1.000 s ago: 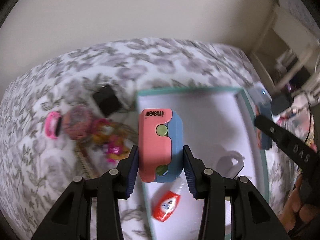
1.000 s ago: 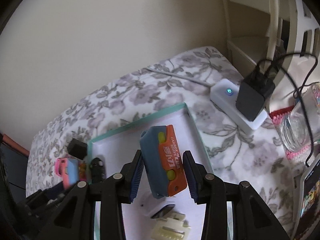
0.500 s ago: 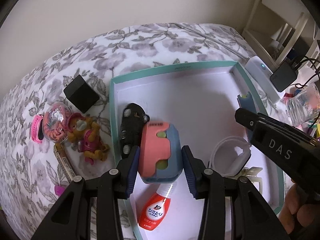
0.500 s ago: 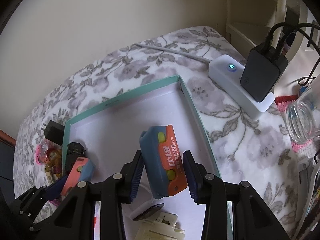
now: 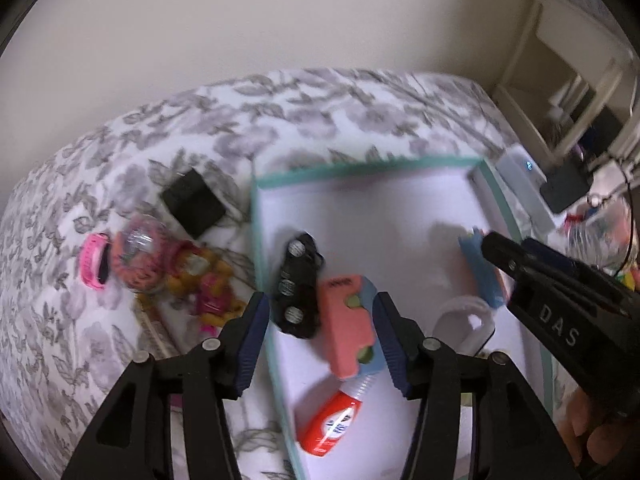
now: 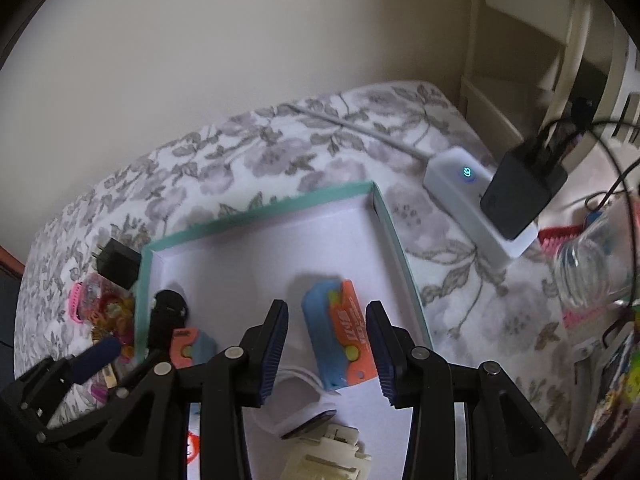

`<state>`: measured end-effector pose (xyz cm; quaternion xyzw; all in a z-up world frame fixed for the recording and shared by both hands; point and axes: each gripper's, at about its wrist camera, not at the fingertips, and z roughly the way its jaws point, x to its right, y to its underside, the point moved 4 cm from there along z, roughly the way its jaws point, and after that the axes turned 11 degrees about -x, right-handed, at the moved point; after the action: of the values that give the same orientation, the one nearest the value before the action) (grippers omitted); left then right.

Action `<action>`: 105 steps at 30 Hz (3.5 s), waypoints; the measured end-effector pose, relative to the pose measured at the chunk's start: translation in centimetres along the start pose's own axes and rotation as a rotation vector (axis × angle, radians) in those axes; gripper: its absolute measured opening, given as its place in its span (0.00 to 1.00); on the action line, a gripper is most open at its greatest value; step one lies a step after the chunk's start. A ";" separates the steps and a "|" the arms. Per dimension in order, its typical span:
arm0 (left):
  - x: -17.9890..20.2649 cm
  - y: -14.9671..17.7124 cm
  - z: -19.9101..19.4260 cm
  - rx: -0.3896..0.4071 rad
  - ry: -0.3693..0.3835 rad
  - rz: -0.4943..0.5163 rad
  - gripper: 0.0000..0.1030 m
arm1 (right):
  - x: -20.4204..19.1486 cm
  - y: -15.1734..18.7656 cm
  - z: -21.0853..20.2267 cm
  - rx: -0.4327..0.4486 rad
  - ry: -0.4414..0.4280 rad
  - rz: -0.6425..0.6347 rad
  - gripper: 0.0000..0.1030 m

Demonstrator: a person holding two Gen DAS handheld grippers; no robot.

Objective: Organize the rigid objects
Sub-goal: 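Lower the orange-and-blue case into the tray and open the right gripper, then move both grippers back over the remaining toy pile, then grasp the gold rectangular box with the right gripper while the left approaches the magenta stick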

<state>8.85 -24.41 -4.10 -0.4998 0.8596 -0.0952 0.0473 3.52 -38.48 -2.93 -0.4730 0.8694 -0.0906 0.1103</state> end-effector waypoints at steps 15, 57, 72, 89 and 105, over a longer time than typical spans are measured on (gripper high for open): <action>-8.2 -1.5 -3.0 0.052 -0.024 -0.207 0.80 | -4.7 -0.2 -2.3 0.065 0.037 -0.131 0.76; -26.7 5.5 -1.7 -0.116 -0.117 -0.619 0.81 | -23.0 6.3 2.7 -0.070 -0.111 -0.500 1.00; -24.6 8.6 2.4 -0.276 -0.014 -0.656 0.81 | -24.3 8.2 6.1 -0.114 -0.054 -0.553 0.71; -19.6 7.2 3.1 -0.297 0.025 -0.614 0.81 | -23.7 8.7 6.8 -0.173 -0.147 -0.538 0.30; -13.0 4.6 3.3 -0.273 0.003 -0.531 0.74 | -21.1 8.0 6.8 -0.219 -0.198 -0.492 0.30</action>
<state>11.96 -11.25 -8.44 -0.7087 0.7037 0.0115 -0.0482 10.14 -16.83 -9.31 -0.6853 0.7183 0.0265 0.1176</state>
